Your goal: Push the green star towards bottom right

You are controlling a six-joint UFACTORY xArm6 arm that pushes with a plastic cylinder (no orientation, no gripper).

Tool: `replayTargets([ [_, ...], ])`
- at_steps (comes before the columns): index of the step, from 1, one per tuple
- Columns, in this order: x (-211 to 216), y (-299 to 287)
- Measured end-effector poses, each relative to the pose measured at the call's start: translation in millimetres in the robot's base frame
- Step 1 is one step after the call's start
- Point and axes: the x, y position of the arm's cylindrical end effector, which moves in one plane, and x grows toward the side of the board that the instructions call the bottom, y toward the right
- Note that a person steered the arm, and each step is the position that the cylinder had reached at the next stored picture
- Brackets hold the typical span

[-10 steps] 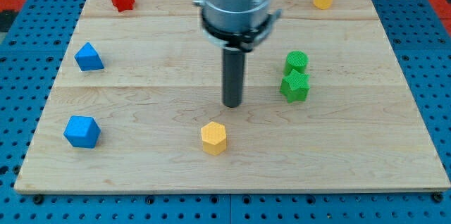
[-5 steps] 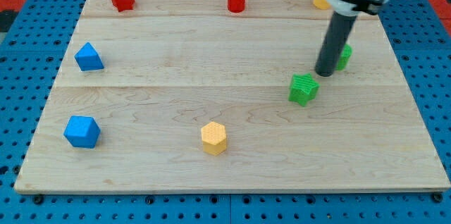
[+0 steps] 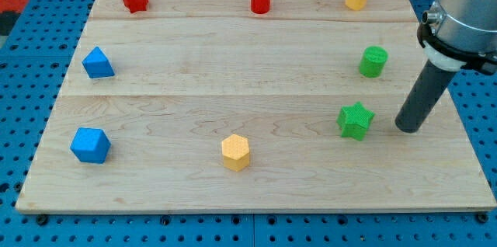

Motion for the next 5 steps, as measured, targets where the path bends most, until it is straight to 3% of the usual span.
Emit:
replayTargets([
  [1,-45,-15],
  [2,-27,-66],
  [3,52,-47],
  [4,52,-23],
  [5,1,-20],
])
